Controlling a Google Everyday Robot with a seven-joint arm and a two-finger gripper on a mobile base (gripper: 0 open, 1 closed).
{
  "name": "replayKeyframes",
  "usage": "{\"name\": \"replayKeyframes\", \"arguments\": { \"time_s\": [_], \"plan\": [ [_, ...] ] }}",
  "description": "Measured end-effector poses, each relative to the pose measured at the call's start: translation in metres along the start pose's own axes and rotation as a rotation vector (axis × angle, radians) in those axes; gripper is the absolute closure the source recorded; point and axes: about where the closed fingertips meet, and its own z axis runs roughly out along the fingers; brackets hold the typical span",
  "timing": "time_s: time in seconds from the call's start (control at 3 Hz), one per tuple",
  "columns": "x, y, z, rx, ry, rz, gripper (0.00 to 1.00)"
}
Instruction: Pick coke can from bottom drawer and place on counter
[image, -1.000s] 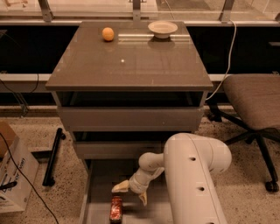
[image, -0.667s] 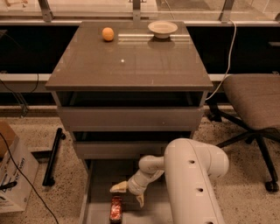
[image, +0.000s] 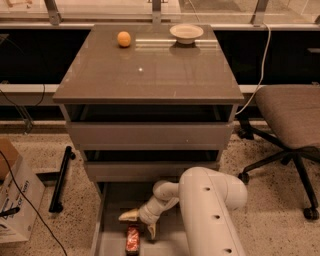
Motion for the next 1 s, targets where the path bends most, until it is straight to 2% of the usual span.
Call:
{"name": "replayKeyframes", "arguments": {
  "time_s": [0.33, 0.67, 1.0],
  "plan": [
    [-0.005, 0.001, 0.024, -0.012, 0.045, 0.012, 0.00],
    [-0.012, -0.006, 0.043, -0.014, 0.080, 0.047, 0.18],
    [-0.009, -0.002, 0.037, -0.014, 0.080, 0.047, 0.42]
  ]
}}
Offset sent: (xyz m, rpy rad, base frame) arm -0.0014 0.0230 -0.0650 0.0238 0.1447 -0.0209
